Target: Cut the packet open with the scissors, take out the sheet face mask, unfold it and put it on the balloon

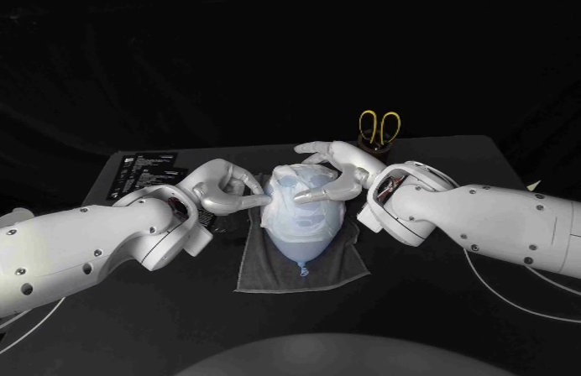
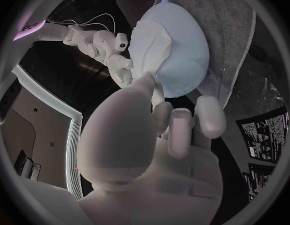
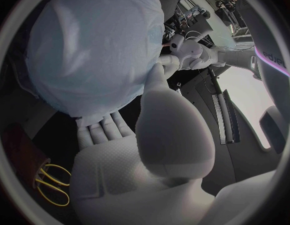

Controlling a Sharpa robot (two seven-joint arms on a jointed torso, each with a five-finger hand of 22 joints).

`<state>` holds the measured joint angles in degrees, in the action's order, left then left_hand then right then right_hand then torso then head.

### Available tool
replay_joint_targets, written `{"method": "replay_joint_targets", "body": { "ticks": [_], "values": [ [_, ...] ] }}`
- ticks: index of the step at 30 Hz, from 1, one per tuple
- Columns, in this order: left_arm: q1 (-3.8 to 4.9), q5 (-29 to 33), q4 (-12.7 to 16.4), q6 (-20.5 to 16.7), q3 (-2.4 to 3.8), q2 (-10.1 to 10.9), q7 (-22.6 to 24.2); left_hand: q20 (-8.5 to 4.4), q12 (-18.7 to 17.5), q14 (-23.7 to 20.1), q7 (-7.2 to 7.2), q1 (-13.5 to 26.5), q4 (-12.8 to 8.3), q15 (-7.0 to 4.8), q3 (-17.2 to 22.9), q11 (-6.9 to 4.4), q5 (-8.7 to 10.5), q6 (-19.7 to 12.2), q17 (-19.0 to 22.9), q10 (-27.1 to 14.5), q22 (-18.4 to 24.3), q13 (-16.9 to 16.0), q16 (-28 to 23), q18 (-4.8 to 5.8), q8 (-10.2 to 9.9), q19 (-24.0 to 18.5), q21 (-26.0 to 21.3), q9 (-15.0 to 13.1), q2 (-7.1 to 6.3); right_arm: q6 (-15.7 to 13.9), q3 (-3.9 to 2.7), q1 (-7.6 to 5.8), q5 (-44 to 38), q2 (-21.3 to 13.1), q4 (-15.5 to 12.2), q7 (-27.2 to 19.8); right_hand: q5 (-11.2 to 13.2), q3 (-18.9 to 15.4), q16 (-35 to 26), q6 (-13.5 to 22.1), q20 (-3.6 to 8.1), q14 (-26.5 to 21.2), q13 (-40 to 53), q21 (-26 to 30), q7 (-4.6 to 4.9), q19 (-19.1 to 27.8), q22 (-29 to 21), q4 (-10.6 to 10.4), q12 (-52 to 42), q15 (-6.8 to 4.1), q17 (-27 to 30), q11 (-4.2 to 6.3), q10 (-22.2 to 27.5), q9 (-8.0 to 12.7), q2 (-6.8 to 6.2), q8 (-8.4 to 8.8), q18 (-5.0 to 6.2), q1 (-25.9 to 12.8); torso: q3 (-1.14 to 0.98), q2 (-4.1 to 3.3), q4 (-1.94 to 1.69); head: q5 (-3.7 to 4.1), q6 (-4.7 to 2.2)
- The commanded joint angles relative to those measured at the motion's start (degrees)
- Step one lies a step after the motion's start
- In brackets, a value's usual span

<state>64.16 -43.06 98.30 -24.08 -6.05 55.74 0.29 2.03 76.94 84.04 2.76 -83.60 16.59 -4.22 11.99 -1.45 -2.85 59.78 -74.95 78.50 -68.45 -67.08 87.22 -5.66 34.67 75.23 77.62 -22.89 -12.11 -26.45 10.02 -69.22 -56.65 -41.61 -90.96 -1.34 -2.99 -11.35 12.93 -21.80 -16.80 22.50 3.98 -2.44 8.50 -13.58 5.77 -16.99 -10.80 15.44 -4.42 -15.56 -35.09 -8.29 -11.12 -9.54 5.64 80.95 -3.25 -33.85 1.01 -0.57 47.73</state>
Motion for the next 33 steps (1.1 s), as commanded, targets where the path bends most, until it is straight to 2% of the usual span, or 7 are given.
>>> {"method": "replay_joint_targets", "body": {
  "ticks": [1, 4, 11, 16, 20, 30, 33],
  "values": [
    [-0.01, -1.9, 0.0, -1.2, 0.03, -0.4, -2.0, -0.07, 1.2, 4.6, -0.42, 2.9, 0.1, -0.42, -2.5, -0.15, 0.12, -0.4, -9.5, 0.9, -1.0, -1.8, 0.6, 0.86, 1.6, 0.8, 0.6, -1.2, -0.10, 1.9, 0.17, 0.22, -0.9, 0.0, -0.1, 1.3, 0.0, 0.4, 0.3, -0.7, -0.01, 0.1, 0.1, 0.1, 8.67, 0.2, 0.1, -0.1, -0.5, -0.07, -0.1, -0.04, -0.1, -0.1, 0.65, -0.46, -0.80, -0.2, 0.02, -0.02, -0.04, 0.00, 0.14],
    [-0.02, -2.0, 0.0, -1.3, 0.04, -0.6, -2.0, -0.32, 2.3, 4.8, -0.81, 5.6, 0.1, -0.75, -6.7, -0.55, 0.09, -1.4, -10.4, 1.7, -1.7, -3.4, 1.1, 0.99, 3.7, 1.2, 1.1, -2.9, 1.20, 1.9, 0.17, 0.24, -0.9, 0.0, -0.1, 1.4, 0.0, 0.4, 0.3, -0.8, -0.02, 0.1, 0.1, 0.1, 8.67, 0.2, 0.1, -0.1, -0.5, -0.07, -0.1, -0.04, -0.1, -0.2, 0.65, -0.51, -0.80, -0.2, 0.00, 0.00, -0.05, -0.06, 0.16],
    [-0.02, -2.1, 0.1, -1.7, 0.06, -1.0, -1.8, -0.64, 4.5, 5.2, -1.57, 9.2, 0.3, -1.30, -13.7, -1.12, 0.11, -1.7, -11.8, 3.6, -2.9, -7.2, 1.6, 1.22, 6.3, 1.9, 1.9, -4.8, 3.95, 2.0, 0.18, 0.26, -1.0, 0.0, -0.1, 1.6, 0.0, 0.4, 0.4, -0.9, -0.02, 0.1, 0.1, 0.1, 8.67, 0.2, 0.1, -0.1, -0.5, -0.07, -0.1, -0.05, -0.1, -0.2, 0.62, -0.54, -0.80, -0.2, 0.03, 0.00, -0.01, -0.04, 0.21],
    [-0.02, -2.2, 0.1, -1.4, 0.06, -1.2, -2.0, -0.72, 5.4, 5.3, -1.76, 9.6, 0.3, -1.49, -14.9, -1.29, 0.11, -1.6, -12.2, 4.4, -3.6, -8.7, 1.8, 1.37, 6.9, 2.3, 2.3, -5.2, 4.55, 2.1, 0.19, 0.27, -1.0, 0.0, -0.1, 1.8, 0.0, 0.3, 0.4, -1.0, -0.02, 0.1, 0.1, 0.1, 8.68, 0.2, 0.1, -0.1, -0.5, -0.07, -0.1, -0.05, -0.1, -0.3, 0.53, -0.61, -0.81, -0.2, 0.02, -0.02, -0.02, 0.04, 0.26],
    [-0.02, -2.9, 0.1, -0.8, 0.07, -1.3, -2.4, -0.82, 6.4, 5.3, -2.17, 8.1, 0.2, -1.78, -15.7, -1.65, 0.10, -1.3, -12.2, 5.3, -4.1, -10.4, 1.8, 1.46, 7.7, 2.6, 2.6, -5.6, 4.62, 2.1, 0.19, 0.27, -1.0, 0.0, -0.1, 1.9, 0.0, 0.3, 0.4, -1.1, -0.02, 0.1, 0.1, 0.1, 8.68, 0.2, 0.1, -0.1, -0.6, -0.06, -0.1, -0.05, -0.1, -0.3, 0.53, -0.63, -0.81, -0.2, 0.00, -0.01, -0.05, 0.12, 0.34],
    [-0.02, -5.5, -0.3, 0.7, 0.07, -1.9, -4.4, -1.14, 8.2, 5.5, -3.05, -0.3, -0.3, -2.56, -15.1, -2.50, 0.07, -0.8, -13.3, 7.0, -6.1, -13.7, 2.2, 1.91, 8.7, 4.0, 3.8, -6.0, 5.28, 2.1, 0.19, 0.27, -1.0, 0.1, 0.0, 2.2, 0.0, 0.3, 0.5, -1.3, -0.02, 0.1, 0.1, 0.1, 8.68, 0.2, 0.1, -0.1, -0.6, -0.06, -0.2, -0.06, -0.1, -0.3, 0.52, -0.72, -0.81, -0.2, -0.03, 0.03, 0.03, 0.25, 0.71],
    [-0.02, -6.5, -0.4, 1.1, 0.07, -1.9, -4.9, -1.22, 8.5, 5.7, -3.11, -1.7, -0.2, -2.64, -14.9, -2.56, 0.09, -0.6, -13.8, 7.3, -6.7, -14.3, 2.4, 2.03, 8.7, 4.3, 4.1, -6.0, 5.07, 2.0, 0.19, 0.27, -1.0, 0.1, 0.2, 2.4, 0.0, 0.3, 0.5, -1.5, -0.02, 0.1, 0.1, 0.1, 8.68, 0.2, 0.1, -0.1, -0.6, -0.06, -0.2, -0.06, -0.1, -0.4, 0.53, -0.80, -0.81, -0.3, -0.04, 0.04, 0.00, 0.32, 0.76]
  ]
}}
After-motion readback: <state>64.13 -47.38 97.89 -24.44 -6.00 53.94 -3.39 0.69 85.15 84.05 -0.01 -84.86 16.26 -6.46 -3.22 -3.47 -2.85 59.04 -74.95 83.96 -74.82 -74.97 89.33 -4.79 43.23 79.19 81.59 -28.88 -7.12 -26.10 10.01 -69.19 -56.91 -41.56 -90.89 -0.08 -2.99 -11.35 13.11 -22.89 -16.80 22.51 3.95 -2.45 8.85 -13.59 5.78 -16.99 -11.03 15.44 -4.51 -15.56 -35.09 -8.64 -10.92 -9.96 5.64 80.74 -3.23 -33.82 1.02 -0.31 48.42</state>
